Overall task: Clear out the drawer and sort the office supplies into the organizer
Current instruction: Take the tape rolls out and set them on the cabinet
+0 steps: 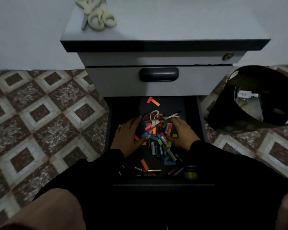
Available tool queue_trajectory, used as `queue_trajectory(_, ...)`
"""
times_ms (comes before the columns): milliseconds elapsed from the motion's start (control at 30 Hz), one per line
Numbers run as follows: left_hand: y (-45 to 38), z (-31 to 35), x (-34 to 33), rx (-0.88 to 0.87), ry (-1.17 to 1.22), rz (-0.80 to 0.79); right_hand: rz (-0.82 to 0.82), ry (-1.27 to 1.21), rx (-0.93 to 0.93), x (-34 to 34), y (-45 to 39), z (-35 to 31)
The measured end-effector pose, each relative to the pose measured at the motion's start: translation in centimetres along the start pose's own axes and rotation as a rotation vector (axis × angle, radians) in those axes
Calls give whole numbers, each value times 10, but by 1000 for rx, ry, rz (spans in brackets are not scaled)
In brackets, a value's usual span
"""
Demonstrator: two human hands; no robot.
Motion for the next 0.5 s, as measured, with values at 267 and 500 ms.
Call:
queue_trajectory(267,-3,-32,-24,90,128,-49,5,72,-73,-18,-38,10)
queue_trajectory(500,-6,-35,-27,102,182,-24,17,112,-127,-30,-57,28)
Point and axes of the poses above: each hand's wrist, its own y-axis away from the middle knuckle, its own x-axis out of the back of the hand, z = x × y, the point moved 9 cm from there along -y, towards the middle knuckle, and after that the axes turned 15 degrees about -x, right-handed, at the moved point
